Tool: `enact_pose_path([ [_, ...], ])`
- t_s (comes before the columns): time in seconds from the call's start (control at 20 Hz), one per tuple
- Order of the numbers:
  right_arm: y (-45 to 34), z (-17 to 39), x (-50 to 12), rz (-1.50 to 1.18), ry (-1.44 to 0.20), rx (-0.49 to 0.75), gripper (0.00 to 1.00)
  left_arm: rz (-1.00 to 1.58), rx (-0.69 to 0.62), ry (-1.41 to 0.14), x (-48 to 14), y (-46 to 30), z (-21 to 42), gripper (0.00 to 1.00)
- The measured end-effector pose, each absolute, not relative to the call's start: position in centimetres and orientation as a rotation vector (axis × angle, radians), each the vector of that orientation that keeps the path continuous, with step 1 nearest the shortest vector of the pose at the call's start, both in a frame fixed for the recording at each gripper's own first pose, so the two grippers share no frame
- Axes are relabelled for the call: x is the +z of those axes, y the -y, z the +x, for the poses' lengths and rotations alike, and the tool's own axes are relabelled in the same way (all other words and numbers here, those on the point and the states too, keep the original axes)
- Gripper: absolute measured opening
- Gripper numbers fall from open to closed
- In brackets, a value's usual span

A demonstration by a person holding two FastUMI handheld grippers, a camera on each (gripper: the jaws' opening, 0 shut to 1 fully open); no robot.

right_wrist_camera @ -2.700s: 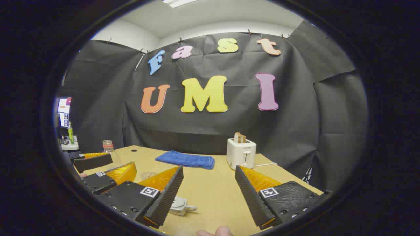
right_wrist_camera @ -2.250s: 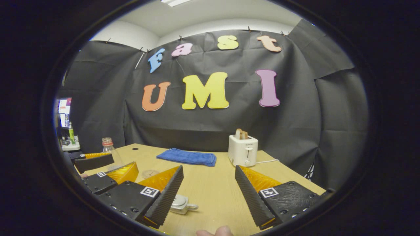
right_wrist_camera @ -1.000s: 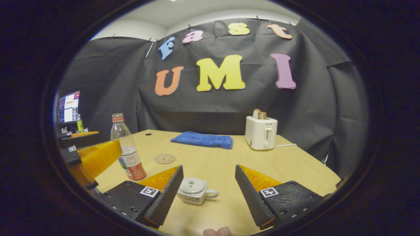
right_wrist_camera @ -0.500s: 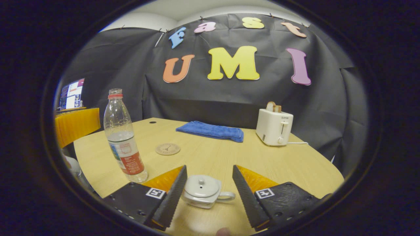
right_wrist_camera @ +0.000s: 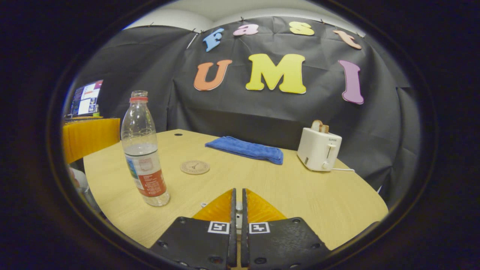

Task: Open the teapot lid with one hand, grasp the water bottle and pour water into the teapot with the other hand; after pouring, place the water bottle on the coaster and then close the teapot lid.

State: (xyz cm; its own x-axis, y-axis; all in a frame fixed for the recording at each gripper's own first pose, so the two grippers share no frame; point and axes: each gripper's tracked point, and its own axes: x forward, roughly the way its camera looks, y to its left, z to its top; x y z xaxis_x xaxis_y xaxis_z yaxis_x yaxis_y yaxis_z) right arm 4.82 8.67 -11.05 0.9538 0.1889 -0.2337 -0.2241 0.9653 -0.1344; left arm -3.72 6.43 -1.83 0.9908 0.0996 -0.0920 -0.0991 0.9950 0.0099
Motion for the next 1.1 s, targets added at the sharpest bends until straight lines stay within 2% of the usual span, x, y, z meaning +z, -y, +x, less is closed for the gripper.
enact_pose_path([
  [0.2, -8.7, 4.9, -10.9, -0.152, -0.231, 0.236, 0.00, -0.012, 0.093, -0.121, -3.4, -6.6, -4.0, 1.00],
  [0.55, -9.2, 4.1, -8.7, -0.062, -0.206, 0.297, 0.00, -0.050, 0.049, -0.206, -8.0, -6.2, -3.6, 1.00],
  [1.1, -5.6, 1.8, -7.0, -0.060, -0.172, 0.248, 0.00, -0.053, 0.074, -0.200, -9.3, -7.3, 1.3, 1.00],
])
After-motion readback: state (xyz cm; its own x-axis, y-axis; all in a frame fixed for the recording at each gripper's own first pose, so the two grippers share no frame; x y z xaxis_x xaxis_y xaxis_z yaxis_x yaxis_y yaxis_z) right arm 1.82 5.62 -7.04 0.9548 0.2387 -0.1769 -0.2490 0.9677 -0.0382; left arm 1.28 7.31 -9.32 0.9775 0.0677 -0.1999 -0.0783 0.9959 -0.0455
